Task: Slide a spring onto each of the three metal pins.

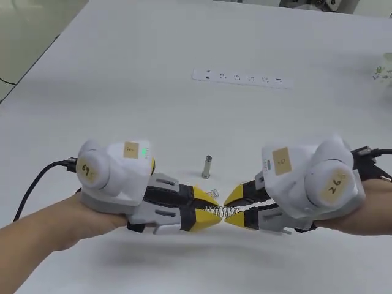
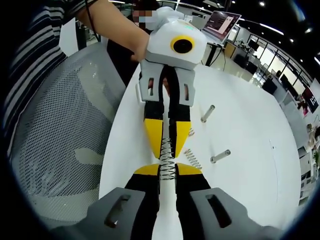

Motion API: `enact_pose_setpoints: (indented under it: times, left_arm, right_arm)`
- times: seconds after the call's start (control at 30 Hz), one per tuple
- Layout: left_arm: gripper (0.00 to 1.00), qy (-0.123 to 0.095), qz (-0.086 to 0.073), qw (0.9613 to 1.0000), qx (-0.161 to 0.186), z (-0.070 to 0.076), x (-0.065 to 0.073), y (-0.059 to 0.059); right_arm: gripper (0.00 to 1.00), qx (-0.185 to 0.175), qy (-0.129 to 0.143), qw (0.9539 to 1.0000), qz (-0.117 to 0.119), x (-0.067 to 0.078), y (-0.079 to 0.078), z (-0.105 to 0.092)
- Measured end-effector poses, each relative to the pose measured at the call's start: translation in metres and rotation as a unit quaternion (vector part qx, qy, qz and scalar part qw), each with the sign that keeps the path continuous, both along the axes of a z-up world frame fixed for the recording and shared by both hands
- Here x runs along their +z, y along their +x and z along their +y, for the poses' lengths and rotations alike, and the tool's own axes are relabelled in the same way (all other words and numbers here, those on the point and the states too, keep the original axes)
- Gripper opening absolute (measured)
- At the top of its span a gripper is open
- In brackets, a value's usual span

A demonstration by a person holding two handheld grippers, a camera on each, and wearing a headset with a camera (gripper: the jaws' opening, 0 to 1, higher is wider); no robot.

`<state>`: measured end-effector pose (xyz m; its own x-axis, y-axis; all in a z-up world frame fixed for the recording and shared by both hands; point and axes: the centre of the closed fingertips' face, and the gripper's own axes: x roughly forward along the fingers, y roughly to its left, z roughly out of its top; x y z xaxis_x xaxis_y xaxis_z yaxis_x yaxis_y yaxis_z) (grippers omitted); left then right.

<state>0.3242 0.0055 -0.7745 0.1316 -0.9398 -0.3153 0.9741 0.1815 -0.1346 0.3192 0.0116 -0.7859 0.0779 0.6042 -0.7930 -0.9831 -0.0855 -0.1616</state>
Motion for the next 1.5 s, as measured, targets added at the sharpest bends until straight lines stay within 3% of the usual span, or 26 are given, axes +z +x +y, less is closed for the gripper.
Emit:
enact_pose_setpoints:
  times: [0.47,0.83,1.5]
  left_arm:
    - [0.02,0.003,0.000,1.0000,-0.006,0.000,0.001,-0.002]
    - [0.02,0.005,0.002,1.0000,-0.006,0.001,0.001,-0.003]
    - [0.02,0.011,0.001,0.9998,-0.017,0.003,0.003,-0.004]
  right_arm:
    - [0.08,-0.003,0.011,0.9999,-0.001,0.001,-0.001,0.000]
    - [0.10,-0.013,0.006,0.9999,-0.002,-0.004,0.002,-0.013]
    - [0.08,0.001,0.023,0.9997,-0.011,-0.004,0.001,-0.007]
